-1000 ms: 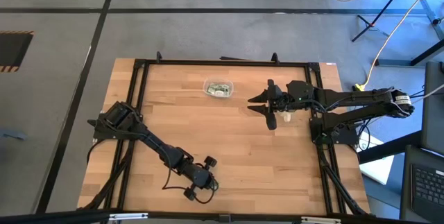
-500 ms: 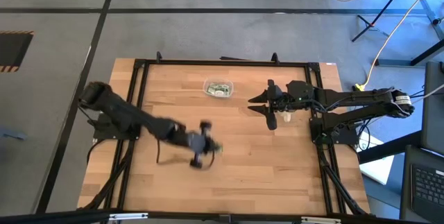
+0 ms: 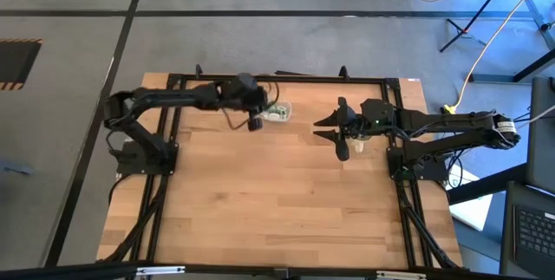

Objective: Pick and place items into bin
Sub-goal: Put the white stevia packet into the bin, then return to Home Position

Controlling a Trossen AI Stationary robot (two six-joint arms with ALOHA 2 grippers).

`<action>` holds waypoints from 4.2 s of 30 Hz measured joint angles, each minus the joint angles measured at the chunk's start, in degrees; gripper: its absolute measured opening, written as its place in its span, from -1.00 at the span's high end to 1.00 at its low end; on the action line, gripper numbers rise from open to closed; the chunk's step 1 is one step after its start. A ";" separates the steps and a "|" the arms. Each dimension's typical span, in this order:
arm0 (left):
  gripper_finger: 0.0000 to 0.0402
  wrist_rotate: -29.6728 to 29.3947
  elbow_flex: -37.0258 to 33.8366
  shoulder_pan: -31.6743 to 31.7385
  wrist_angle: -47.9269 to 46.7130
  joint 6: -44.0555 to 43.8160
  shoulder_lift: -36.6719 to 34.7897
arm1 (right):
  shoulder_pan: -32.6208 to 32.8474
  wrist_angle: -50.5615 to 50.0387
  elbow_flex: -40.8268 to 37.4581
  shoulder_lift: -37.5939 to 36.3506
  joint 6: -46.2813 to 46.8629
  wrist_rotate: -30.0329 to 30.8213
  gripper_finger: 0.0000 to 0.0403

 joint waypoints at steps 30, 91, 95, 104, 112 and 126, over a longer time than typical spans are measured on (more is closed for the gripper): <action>0.33 15.37 -3.20 9.86 5.21 -0.28 -8.52 | -0.87 -9.92 -1.38 -9.62 -4.72 5.24 0.36; 0.42 3.57 -57.59 9.24 19.51 -17.65 -87.64 | -14.84 4.99 -40.50 -56.90 4.12 -0.31 0.36; 0.42 3.58 -57.59 9.24 19.51 -18.15 -87.64 | -14.84 4.85 -42.53 -57.72 4.53 -0.24 0.36; 0.42 3.46 -57.59 9.24 19.42 -18.14 -87.57 | -14.84 5.39 -42.53 -57.68 3.86 4.20 0.36; 0.42 3.46 -57.59 9.24 19.40 -18.15 -87.55 | -14.84 5.43 -42.53 -57.67 -6.33 4.78 0.36; 0.42 3.43 -57.57 9.24 19.40 -18.14 -87.55 | -14.84 5.43 -42.51 -57.66 -6.28 4.72 0.36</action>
